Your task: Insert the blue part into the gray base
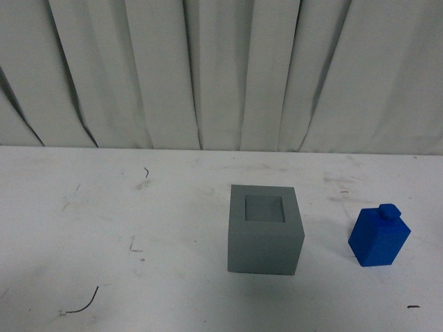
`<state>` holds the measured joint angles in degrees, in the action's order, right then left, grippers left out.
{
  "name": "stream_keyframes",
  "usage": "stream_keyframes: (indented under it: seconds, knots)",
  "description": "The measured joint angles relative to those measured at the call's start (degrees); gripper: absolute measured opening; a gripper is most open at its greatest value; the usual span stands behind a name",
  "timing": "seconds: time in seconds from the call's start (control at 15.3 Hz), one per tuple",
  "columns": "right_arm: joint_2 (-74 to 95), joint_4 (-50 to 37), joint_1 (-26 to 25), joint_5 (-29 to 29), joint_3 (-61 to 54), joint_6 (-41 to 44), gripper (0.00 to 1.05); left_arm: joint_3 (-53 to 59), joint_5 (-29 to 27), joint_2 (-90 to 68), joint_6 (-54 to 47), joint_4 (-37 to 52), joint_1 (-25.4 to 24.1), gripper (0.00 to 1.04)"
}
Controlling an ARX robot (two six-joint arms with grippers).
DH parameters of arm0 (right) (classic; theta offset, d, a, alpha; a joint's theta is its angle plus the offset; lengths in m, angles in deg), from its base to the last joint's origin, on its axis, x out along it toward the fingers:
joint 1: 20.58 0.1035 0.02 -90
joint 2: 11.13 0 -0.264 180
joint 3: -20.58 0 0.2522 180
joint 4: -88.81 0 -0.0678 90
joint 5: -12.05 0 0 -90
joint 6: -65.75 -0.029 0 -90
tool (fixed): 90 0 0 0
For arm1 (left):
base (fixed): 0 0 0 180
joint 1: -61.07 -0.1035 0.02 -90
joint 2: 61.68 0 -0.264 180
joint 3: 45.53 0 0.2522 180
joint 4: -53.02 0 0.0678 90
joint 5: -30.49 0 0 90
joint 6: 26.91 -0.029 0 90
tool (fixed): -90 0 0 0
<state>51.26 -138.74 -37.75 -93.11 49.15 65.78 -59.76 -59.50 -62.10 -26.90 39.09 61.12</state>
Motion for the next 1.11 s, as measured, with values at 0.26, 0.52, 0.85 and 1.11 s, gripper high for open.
stream_keyframes:
  seconds: [0.26,0.52,0.85,1.11]
  knots:
    - [29.5,11.3,4.1,-10.0,29.0,16.3,0.98,0.0,0.0,0.0,0.0,0.0,0.0,0.98]
    - [35.3,53.4,8.1,-16.5,50.6,57.9,0.98,0.0,0.0,0.0,0.0,0.0,0.0,0.98]
    - [42.1,84.1,9.9,-7.8,58.5,93.1,0.98,0.0,0.0,0.0,0.0,0.0,0.0,0.98]
    - [48.4,92.1,14.4,-1.4,62.6,97.6,0.98,0.0,0.0,0.0,0.0,0.0,0.0,0.98]
